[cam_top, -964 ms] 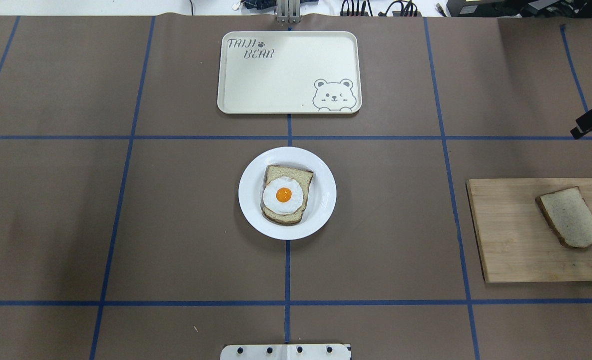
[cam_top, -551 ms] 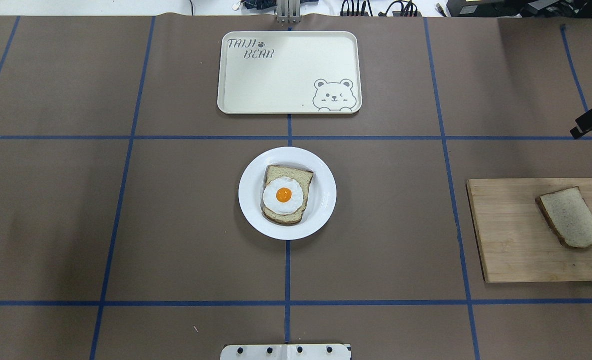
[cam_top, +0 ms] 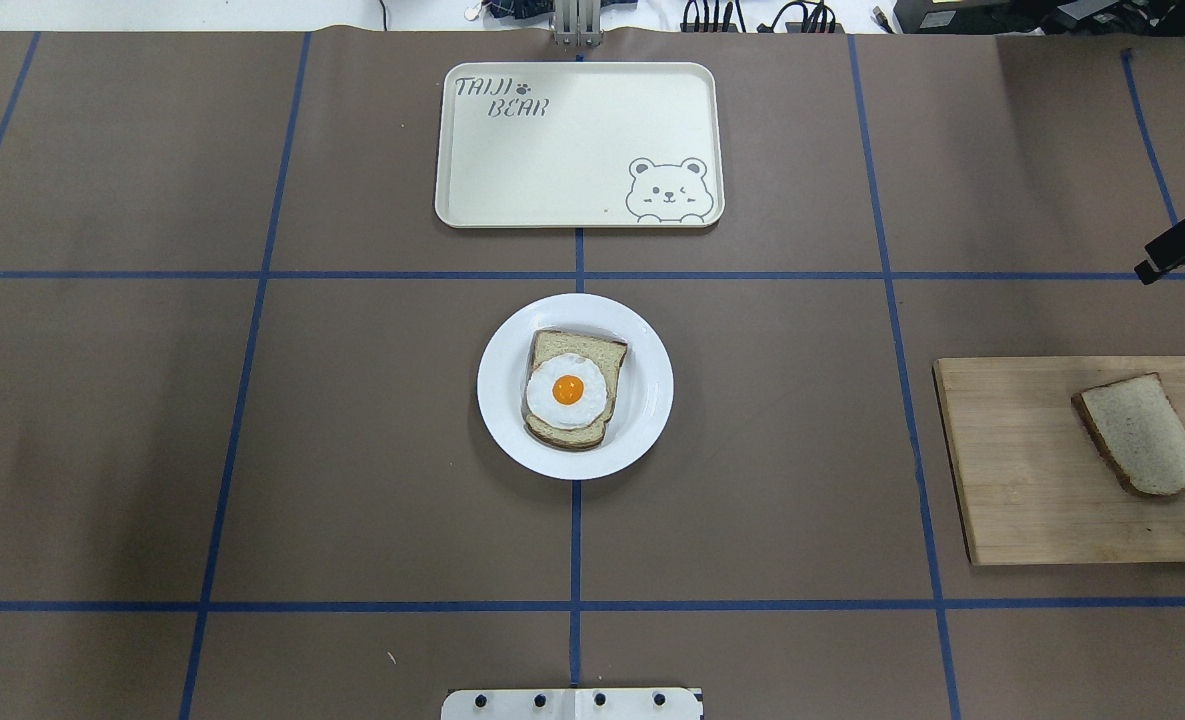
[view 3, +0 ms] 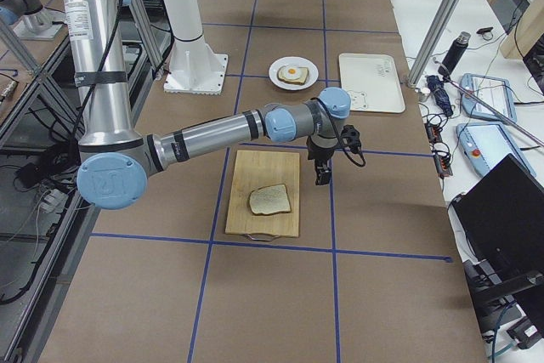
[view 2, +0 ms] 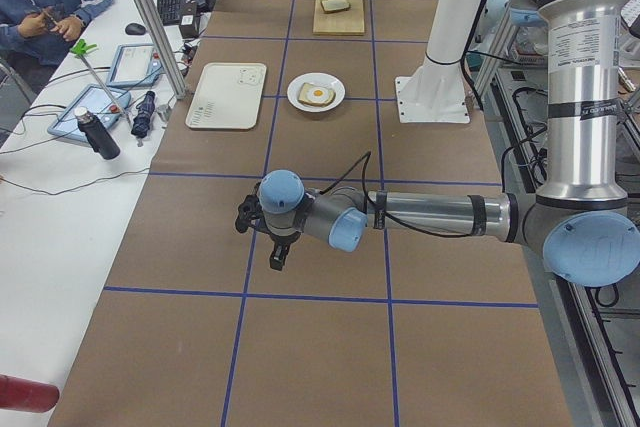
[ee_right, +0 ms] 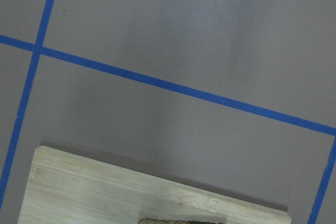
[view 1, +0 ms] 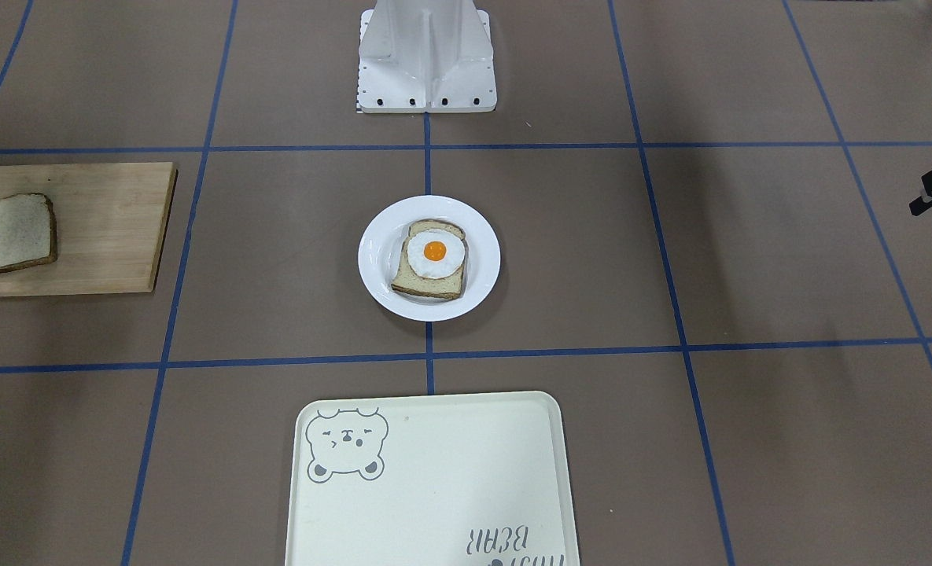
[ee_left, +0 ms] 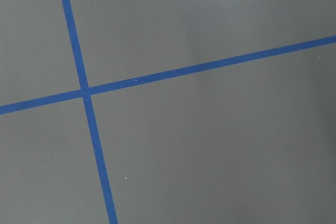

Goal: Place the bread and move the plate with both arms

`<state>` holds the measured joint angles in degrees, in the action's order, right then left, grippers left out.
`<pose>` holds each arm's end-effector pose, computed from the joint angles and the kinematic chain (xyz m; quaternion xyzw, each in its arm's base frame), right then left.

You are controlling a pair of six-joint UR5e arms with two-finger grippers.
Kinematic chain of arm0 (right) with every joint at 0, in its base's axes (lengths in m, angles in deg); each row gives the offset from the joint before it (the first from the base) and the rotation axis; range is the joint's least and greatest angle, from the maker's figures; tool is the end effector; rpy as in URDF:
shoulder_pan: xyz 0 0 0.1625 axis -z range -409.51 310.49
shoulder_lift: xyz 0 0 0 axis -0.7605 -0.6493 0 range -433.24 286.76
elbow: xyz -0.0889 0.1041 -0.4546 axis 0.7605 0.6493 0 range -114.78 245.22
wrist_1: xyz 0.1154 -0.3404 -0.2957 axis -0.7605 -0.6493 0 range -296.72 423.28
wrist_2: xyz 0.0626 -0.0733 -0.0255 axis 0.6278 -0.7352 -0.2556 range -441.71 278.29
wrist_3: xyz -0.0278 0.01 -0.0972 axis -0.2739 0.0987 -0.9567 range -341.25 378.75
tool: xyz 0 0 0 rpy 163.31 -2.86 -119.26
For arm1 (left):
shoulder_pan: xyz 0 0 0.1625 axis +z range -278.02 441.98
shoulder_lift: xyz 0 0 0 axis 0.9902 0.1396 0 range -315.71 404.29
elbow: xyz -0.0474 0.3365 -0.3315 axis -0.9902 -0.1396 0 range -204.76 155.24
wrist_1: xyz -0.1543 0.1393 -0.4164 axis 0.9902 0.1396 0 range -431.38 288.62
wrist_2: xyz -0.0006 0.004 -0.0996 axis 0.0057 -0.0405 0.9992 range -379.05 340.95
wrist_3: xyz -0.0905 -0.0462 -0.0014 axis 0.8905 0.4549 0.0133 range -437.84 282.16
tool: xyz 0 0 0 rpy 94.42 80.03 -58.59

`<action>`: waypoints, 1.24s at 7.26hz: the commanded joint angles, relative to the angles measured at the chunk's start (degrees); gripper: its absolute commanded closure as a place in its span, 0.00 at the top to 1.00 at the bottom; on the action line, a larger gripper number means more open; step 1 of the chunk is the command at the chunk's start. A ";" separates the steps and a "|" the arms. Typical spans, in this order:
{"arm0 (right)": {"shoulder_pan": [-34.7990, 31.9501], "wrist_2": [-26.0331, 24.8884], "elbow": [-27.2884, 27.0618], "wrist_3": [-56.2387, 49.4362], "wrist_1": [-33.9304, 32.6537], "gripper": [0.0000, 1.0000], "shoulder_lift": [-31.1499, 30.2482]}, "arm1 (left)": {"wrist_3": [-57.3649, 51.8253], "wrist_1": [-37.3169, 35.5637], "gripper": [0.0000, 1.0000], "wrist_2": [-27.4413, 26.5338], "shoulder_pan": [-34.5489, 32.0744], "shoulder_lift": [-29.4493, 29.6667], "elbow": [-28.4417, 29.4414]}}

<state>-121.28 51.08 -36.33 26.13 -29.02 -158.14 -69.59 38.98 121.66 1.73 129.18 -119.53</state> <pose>-0.1218 -0.5753 0.5551 0.0333 -0.3787 -0.1327 0.9154 0.0341 -0.5211 0.6643 0.0892 0.4411 0.0861 0.8888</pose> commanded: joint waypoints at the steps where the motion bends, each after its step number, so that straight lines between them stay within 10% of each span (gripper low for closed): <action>1: 1.81 -0.07 -0.05 -0.18 0.01 1.00 -0.09 | 0.01 0.02 0.98 0.00 0.01 0.10 0.03; 7: 1.37 0.02 -3.04 -0.35 0.71 1.00 -9.31 | 0.01 0.02 0.98 0.00 0.09 -0.08 -0.14; 9: 1.28 0.19 1.06 0.52 14.17 1.00 -14.83 | 0.01 0.11 0.98 1.05 0.09 -0.43 -0.14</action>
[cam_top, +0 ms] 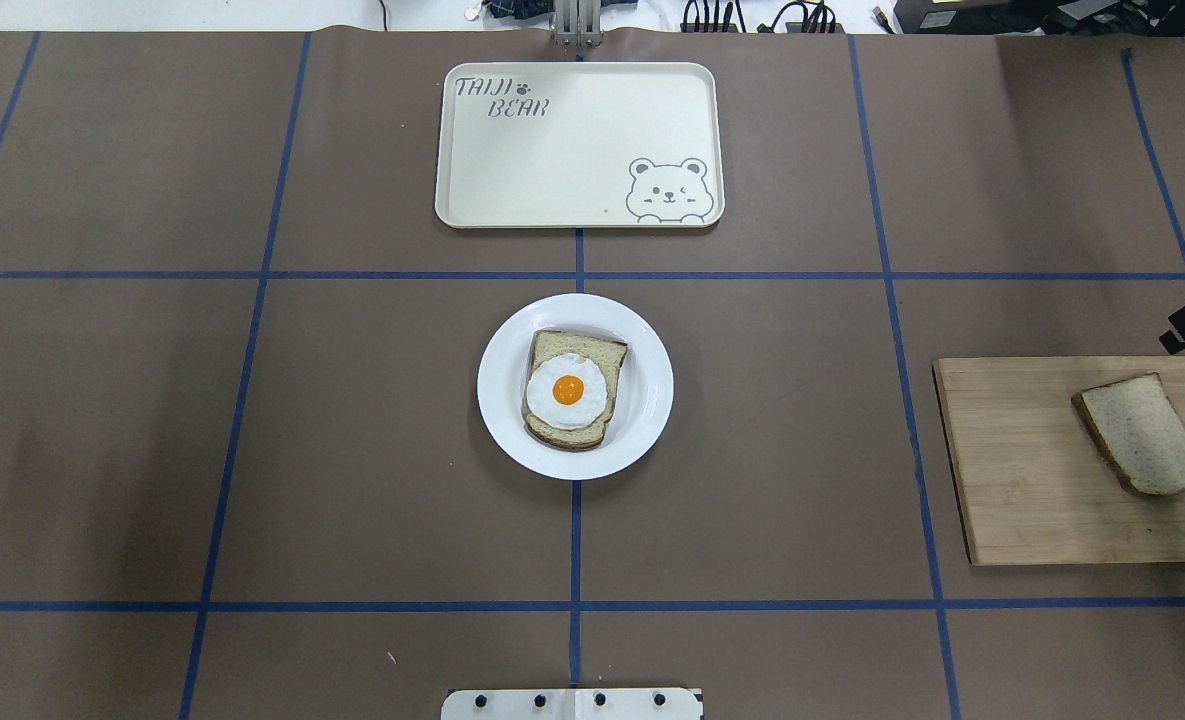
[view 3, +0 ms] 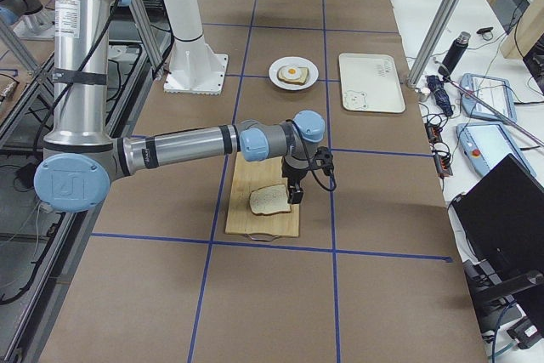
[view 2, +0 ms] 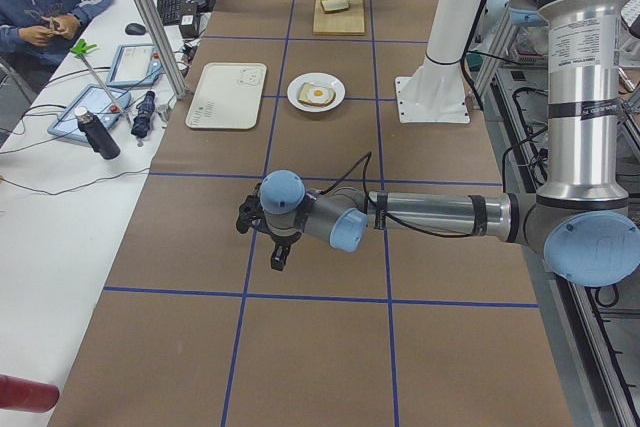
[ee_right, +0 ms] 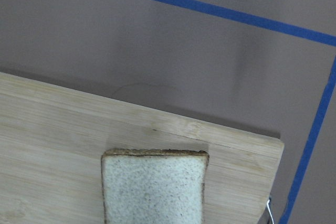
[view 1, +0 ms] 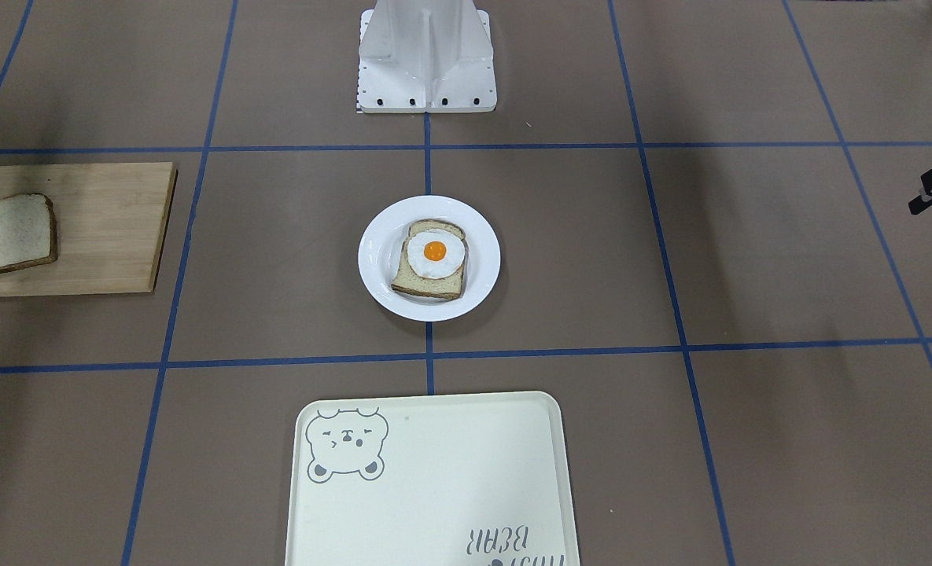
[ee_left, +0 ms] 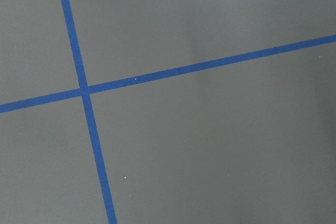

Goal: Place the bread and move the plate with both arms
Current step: 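Lower the right gripper onto the bread slice on the wooden board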

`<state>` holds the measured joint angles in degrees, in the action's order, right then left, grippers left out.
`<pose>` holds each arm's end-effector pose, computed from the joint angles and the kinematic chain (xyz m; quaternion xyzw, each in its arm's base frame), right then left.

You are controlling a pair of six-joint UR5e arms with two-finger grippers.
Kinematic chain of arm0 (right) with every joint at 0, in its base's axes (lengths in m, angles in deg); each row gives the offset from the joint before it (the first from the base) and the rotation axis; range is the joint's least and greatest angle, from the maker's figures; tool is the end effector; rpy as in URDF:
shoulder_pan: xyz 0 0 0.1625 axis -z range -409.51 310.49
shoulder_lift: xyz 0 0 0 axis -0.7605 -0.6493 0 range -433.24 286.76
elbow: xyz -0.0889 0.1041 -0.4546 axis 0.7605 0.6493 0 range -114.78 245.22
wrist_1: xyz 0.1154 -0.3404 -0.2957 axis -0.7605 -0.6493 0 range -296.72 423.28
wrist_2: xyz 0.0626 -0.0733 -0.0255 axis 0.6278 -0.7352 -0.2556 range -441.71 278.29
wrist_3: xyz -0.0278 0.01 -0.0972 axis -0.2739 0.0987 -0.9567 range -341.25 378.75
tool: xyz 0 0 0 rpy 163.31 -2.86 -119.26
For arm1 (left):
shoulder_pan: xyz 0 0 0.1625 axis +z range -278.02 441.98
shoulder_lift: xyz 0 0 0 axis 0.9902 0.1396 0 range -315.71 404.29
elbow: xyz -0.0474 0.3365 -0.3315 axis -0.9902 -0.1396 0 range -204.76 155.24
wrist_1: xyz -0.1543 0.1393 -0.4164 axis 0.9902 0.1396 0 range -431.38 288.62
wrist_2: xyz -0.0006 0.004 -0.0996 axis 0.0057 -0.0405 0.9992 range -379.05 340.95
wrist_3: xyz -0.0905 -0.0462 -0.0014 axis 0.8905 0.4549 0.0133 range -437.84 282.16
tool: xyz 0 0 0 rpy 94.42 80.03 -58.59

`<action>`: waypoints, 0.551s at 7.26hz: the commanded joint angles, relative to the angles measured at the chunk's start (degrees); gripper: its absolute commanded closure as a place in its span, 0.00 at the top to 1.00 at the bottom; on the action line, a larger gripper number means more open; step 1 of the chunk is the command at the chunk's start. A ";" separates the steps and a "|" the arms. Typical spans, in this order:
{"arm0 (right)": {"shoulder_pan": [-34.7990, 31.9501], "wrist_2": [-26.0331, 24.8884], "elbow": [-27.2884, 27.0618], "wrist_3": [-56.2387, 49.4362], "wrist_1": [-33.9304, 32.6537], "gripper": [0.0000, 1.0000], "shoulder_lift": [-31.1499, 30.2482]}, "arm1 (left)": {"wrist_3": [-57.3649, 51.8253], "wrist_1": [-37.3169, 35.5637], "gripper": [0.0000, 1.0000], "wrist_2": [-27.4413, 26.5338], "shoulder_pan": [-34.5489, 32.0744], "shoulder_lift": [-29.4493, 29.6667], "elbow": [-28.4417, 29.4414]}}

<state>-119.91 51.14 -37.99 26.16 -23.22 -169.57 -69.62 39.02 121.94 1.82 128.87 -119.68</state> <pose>-0.1079 -0.4944 0.6362 -0.0030 -0.3734 -0.1313 0.9183 0.0347 -0.5183 0.6652 0.0876 0.4432 0.0870 0.8879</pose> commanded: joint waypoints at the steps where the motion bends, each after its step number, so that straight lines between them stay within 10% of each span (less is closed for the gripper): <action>1: 0.00 1.87 7.10 7.63 17.33 1.00 -4.03 | -0.05 -0.02 0.98 2.08 0.00 -0.12 -0.17; 4: 0.17 4.52 16.37 25.66 37.08 0.98 -3.43 | 0.03 -0.02 0.98 2.09 0.00 -0.12 -0.52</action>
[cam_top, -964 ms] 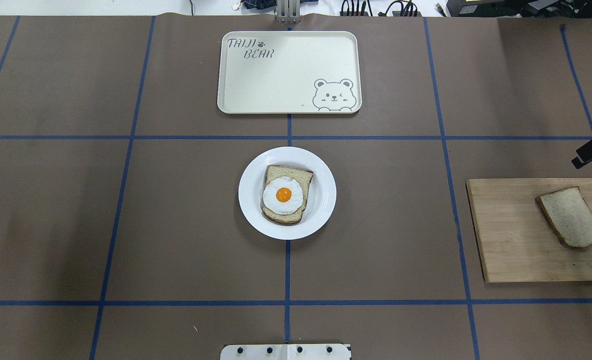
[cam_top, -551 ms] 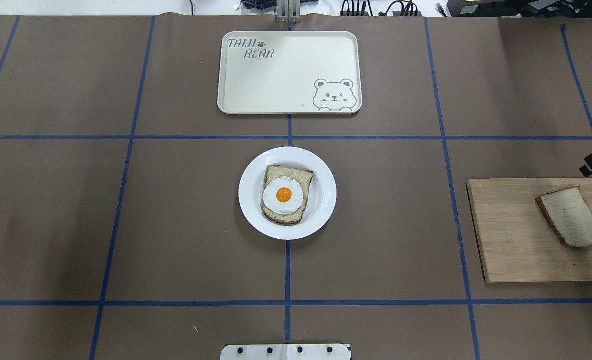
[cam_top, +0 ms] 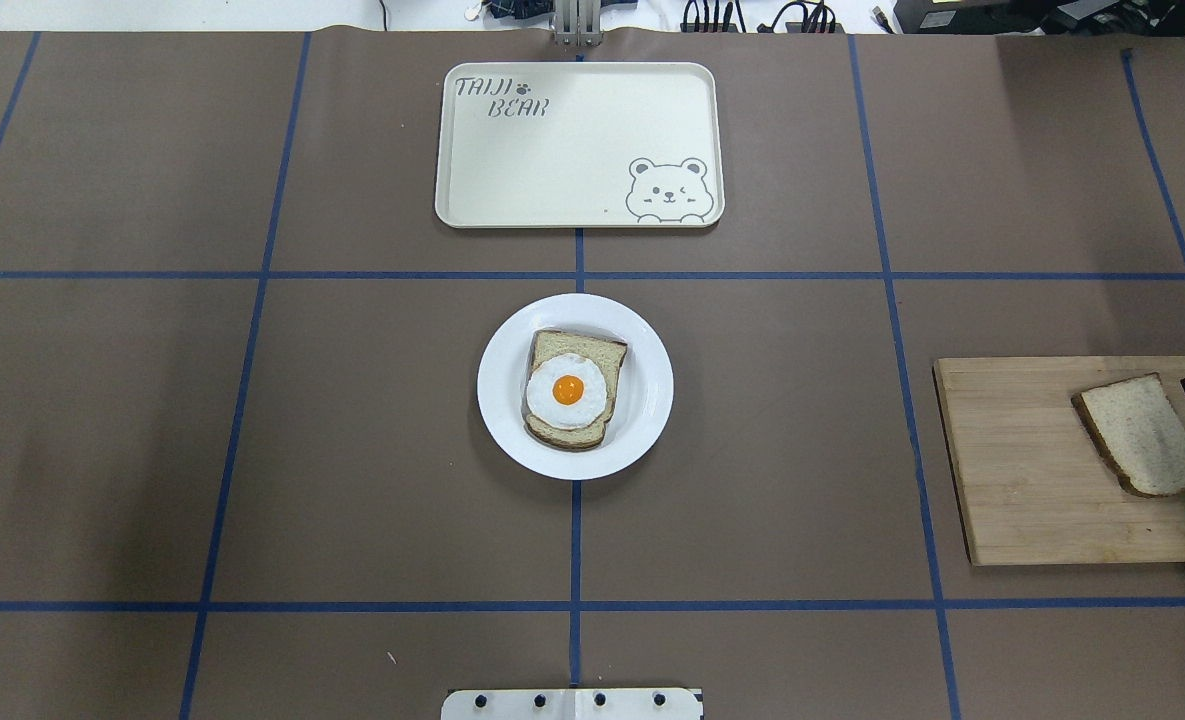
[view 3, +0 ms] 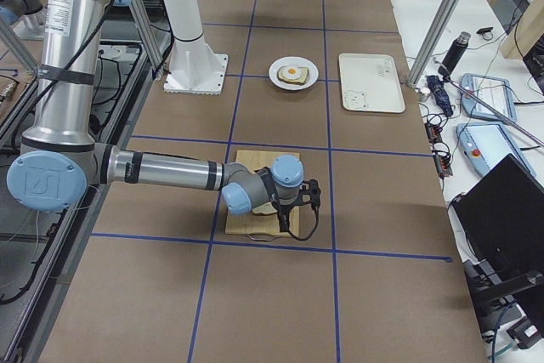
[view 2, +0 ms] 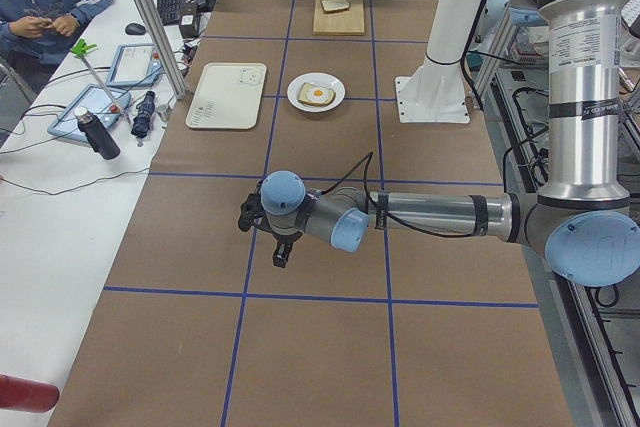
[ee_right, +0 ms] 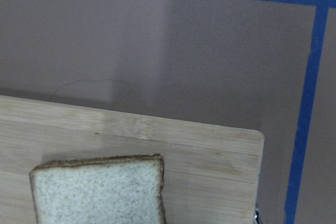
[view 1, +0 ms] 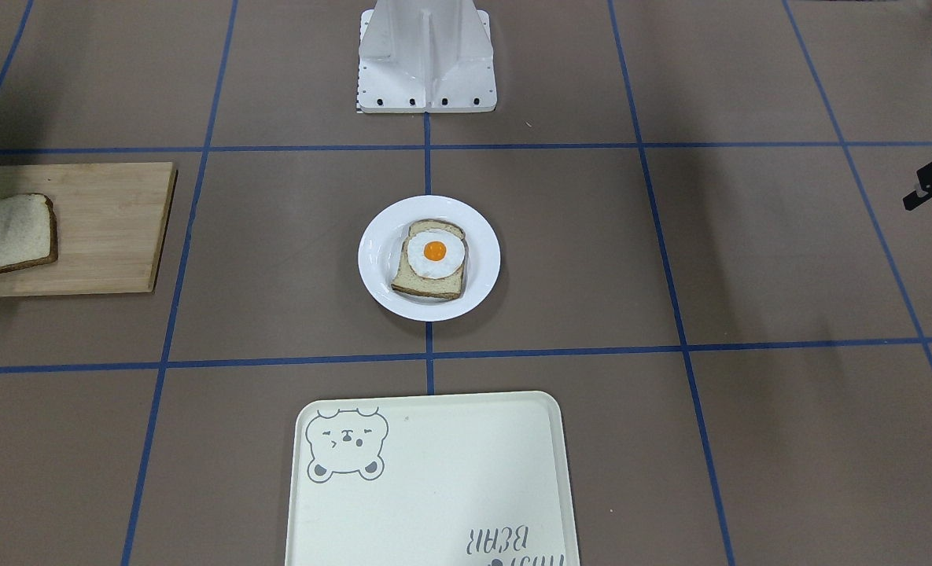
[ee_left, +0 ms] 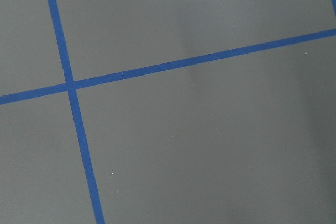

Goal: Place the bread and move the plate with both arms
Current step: 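Lower the right gripper onto the bread slice on the wooden board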

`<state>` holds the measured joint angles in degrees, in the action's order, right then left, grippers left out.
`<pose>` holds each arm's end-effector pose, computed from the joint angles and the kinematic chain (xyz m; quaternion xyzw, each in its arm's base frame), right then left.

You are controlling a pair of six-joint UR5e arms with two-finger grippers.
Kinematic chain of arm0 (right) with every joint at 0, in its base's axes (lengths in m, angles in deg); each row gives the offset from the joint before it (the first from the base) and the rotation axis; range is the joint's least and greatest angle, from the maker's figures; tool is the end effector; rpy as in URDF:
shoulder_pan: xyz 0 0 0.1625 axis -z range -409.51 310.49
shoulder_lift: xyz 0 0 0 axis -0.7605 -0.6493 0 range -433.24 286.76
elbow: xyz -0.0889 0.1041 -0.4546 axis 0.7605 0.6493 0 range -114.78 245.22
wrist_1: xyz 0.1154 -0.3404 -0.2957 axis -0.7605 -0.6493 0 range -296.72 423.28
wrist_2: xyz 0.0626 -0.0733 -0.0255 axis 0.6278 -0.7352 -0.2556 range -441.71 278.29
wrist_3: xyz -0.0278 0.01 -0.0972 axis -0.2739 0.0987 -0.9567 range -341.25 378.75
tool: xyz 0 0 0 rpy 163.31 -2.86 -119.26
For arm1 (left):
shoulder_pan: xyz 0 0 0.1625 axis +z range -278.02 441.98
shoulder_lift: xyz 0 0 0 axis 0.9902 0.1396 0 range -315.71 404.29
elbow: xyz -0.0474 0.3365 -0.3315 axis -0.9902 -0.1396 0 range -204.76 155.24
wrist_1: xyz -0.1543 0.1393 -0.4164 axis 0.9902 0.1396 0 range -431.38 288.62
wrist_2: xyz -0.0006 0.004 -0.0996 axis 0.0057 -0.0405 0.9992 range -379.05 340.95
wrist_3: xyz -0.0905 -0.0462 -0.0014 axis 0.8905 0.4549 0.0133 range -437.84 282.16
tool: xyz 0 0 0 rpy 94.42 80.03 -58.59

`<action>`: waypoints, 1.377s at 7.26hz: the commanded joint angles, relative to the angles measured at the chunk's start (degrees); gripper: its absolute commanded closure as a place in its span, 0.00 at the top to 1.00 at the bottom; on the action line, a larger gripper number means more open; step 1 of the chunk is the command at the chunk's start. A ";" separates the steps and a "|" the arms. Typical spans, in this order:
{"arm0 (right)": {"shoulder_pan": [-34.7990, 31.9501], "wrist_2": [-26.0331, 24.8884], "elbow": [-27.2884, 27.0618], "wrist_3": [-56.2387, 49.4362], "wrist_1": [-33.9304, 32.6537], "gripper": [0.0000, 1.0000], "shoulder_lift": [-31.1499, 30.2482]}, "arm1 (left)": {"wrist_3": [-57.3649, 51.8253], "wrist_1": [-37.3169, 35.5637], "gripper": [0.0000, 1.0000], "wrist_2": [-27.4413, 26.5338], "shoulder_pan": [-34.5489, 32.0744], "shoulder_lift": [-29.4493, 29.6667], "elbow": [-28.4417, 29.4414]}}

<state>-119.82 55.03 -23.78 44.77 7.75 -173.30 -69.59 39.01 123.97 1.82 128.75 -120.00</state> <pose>-0.1039 -0.4662 0.7397 0.0208 -0.4302 -0.0308 0.9019 0.0366 -0.5161 0.6605 0.0851 0.4586 0.0901 0.8799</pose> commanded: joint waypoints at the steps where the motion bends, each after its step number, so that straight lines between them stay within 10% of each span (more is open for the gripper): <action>1: 0.52 0.98 2.34 8.15 8.04 0.96 0.30 | 0.01 0.00 0.98 0.07 0.00 0.00 -0.21; 7: 6.06 0.90 3.48 7.55 10.88 0.61 -0.49 | 0.10 -0.09 0.98 0.07 0.00 0.17 -0.21; 10: 5.98 1.07 3.22 7.55 10.96 0.00 -0.75 | 0.10 -0.09 0.98 0.15 0.00 0.17 -0.21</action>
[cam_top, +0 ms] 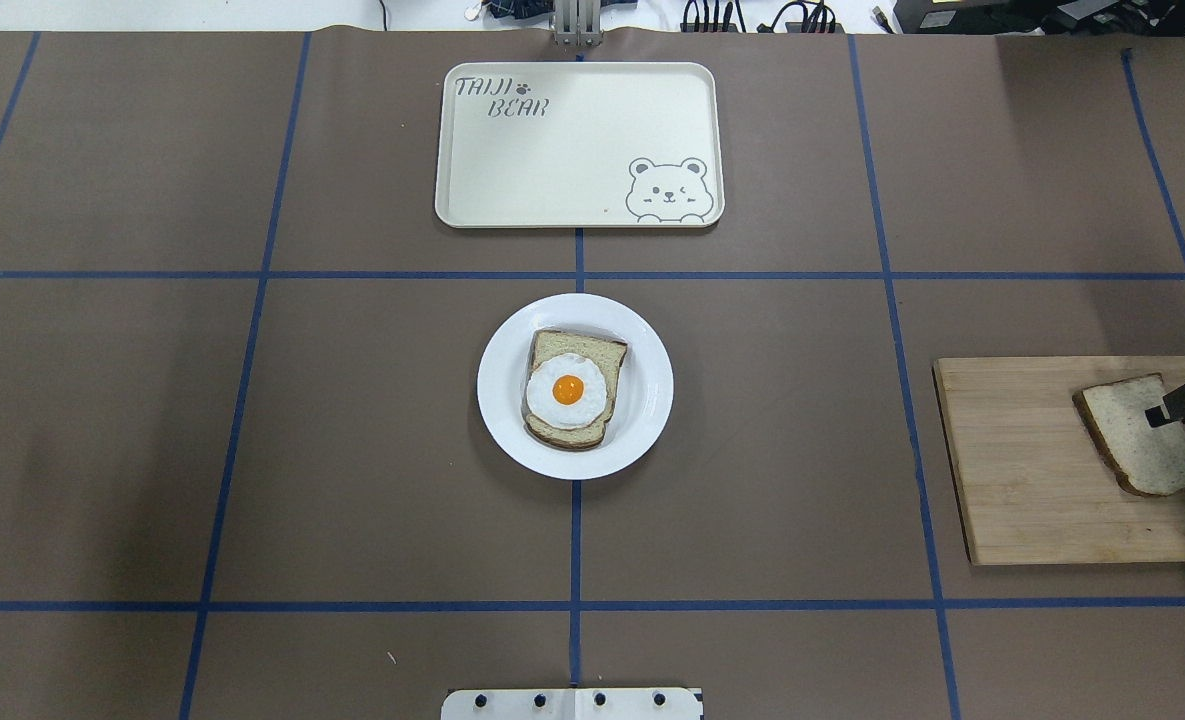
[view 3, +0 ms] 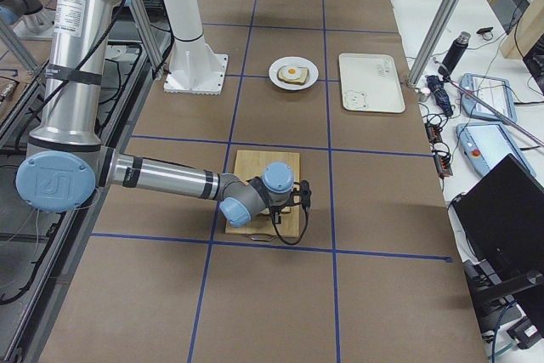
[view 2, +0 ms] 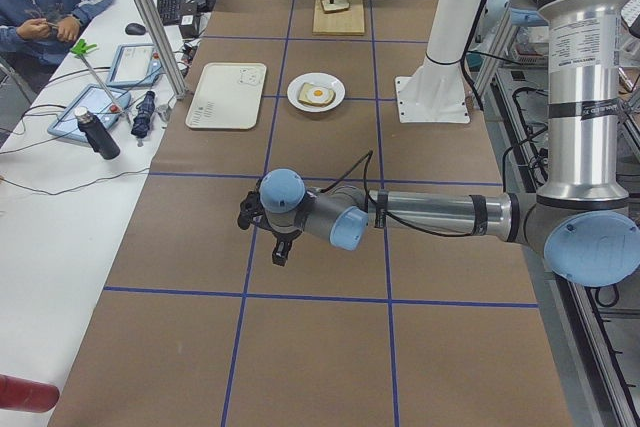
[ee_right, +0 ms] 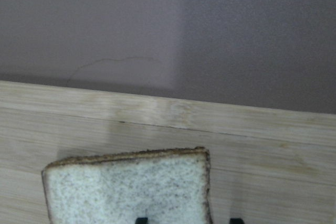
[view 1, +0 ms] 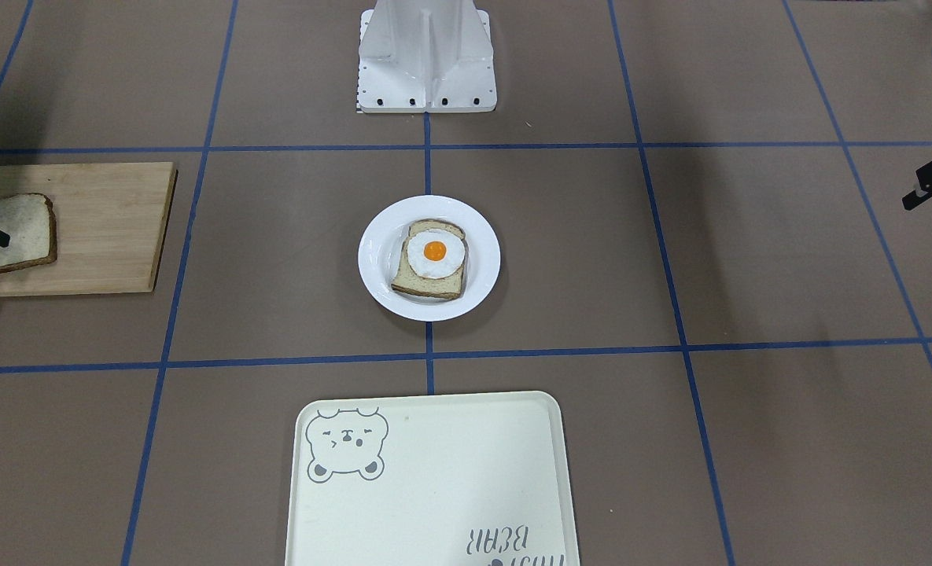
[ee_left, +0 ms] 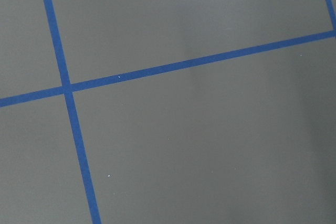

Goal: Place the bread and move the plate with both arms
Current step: 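Lower the right gripper onto the bread slice on the wooden board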

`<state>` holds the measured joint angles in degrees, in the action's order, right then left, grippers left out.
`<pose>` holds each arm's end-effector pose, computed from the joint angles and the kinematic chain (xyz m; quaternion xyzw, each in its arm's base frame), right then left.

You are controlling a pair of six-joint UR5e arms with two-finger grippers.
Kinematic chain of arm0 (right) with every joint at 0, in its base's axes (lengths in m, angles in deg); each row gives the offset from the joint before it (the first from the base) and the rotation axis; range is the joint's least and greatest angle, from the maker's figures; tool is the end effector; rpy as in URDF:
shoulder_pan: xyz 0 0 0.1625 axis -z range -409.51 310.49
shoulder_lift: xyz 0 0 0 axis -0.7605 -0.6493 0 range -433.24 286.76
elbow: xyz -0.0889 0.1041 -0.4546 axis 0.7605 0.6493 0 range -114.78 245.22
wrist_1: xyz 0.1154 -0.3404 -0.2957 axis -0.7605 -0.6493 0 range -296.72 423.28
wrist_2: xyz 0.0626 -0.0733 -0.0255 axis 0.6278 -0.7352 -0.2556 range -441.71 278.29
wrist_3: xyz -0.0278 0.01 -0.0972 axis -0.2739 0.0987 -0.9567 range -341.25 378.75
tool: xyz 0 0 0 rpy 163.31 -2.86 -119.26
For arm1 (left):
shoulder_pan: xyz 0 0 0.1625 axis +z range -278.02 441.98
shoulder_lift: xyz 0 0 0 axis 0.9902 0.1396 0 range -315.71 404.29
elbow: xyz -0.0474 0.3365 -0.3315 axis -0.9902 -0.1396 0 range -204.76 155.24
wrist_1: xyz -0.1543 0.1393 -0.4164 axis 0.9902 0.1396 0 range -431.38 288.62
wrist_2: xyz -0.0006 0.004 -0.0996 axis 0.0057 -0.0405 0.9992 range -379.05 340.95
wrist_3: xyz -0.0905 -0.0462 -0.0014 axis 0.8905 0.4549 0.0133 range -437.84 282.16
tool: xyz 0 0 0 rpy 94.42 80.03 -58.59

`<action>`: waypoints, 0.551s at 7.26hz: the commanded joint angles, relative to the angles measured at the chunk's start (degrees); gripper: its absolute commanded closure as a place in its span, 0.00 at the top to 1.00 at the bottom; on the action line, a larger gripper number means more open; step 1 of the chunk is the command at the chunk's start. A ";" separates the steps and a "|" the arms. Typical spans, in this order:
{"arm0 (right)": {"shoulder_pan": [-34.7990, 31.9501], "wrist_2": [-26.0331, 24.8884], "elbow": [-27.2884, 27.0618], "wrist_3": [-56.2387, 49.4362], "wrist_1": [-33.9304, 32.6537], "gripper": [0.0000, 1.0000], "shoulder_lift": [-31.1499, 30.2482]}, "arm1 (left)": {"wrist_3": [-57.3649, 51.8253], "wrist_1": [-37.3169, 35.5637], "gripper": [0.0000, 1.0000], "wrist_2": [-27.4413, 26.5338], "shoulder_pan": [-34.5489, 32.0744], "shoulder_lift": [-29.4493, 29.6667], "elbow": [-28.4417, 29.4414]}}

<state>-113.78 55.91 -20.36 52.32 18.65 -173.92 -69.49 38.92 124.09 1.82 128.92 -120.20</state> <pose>-0.1487 -0.4426 0.7540 0.0149 -0.4568 -0.0448 0.8883 0.0370 -0.5175 0.6570 0.0866 0.4597 0.0906 0.8792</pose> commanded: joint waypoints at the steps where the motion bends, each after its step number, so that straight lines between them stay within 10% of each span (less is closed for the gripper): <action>1: 0.02 0.28 -0.11 0.00 0.07 0.00 -0.05 | 0.00 0.00 0.98 0.03 0.00 0.00 0.00; 4: -0.15 1.42 -0.64 0.00 0.86 0.00 -0.05 | 0.00 0.09 0.98 0.03 -0.09 -0.17 -0.36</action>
<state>-113.86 56.52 -20.70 52.32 19.21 -174.03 -69.50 38.93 124.12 1.77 128.80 -120.42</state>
